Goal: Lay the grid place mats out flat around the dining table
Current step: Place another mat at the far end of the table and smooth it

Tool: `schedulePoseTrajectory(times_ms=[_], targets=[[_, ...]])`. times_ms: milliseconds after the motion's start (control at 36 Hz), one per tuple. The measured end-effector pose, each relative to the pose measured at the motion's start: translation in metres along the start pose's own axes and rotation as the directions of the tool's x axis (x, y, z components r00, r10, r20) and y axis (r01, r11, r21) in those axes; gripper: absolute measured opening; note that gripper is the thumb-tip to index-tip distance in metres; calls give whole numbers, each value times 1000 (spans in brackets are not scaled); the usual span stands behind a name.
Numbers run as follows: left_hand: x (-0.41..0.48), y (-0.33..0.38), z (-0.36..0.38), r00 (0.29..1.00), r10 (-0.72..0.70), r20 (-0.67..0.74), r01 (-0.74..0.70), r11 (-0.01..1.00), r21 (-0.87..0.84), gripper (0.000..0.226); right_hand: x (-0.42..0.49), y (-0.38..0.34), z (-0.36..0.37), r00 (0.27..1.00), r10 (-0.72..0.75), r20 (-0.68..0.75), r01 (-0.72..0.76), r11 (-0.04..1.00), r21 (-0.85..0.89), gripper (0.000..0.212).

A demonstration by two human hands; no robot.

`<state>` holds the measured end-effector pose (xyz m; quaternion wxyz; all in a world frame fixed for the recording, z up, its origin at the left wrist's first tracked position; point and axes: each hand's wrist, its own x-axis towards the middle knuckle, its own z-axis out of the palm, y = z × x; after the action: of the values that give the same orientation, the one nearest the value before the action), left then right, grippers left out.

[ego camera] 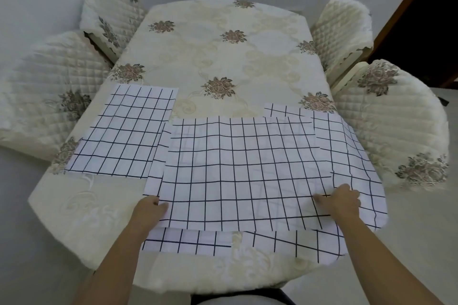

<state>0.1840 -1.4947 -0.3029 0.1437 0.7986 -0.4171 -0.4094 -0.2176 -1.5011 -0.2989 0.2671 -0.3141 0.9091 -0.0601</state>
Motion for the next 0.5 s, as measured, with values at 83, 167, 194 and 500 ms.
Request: schedulePoseTrajectory(times_ms=[83,167,194,500], targets=[[-2,2,0,999,17,-29,-16,999,32,42,5,0,-2,998,31,55,-36,995,94,81],[-1,2,3,999,13,-36,-11,999,49,40,7,-1,-7,991,19,134,-31,995,91,73],[0,2,4,999,11,-40,-9,999,45,39,8,-1,-7,987,11,163,-20,999,50,71],[-9,17,14,999,-31,-25,31,999,13,32,-3,-25,-13,928,-152,340,-6,907,421,15]])
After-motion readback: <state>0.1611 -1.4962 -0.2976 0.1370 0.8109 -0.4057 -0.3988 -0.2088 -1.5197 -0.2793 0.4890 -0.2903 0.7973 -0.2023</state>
